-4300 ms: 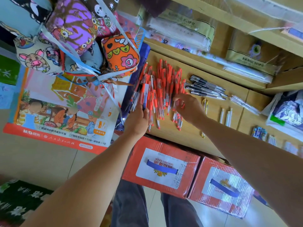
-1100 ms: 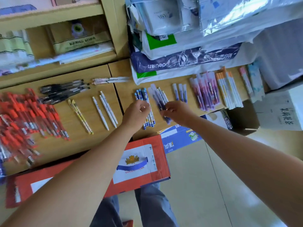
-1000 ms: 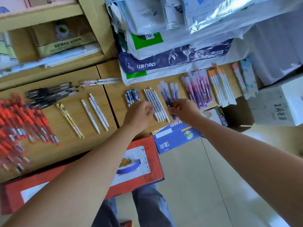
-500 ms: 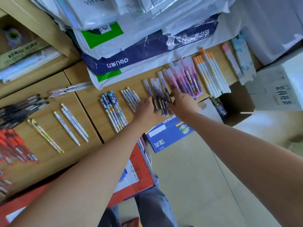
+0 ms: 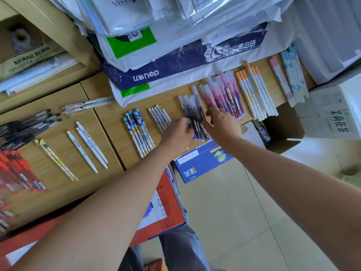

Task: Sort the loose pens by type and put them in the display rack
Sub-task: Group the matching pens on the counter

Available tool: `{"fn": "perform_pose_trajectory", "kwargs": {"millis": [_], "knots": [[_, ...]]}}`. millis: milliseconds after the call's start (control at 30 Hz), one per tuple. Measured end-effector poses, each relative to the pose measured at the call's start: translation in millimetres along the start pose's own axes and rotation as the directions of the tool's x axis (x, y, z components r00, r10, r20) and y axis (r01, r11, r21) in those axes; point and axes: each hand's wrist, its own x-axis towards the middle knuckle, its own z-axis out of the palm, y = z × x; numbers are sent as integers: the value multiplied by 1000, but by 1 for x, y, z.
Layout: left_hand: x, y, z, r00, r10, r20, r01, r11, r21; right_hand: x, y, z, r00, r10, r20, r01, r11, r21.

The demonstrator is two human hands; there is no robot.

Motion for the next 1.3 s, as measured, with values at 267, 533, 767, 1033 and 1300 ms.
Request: {"fn": "perform_pose_trajectory", "kwargs": {"millis": [267,533,767,1033,1300], "knots": [[-34,-26,-44,959,53,-279,-44,998,38,-7,-75,-18,958,-264,114,237,948,212],[-109,-111,-129,875,-120,-468,108,993,-54,-22,-208,3,919,-384,87,359,908,217],[-191,-261,-171,809,-284,-515,370,926,71,-68,-341,83,795,-502,340,462,865,197],[-261,-375,-184,783,-343,-519,482,862,158,-105,-425,163,724,-507,468,609,788,-89],[-276,-399,-190,793,-242,-559,316,948,38,-106,-450,176,796,-478,370,580,778,-241]]}}
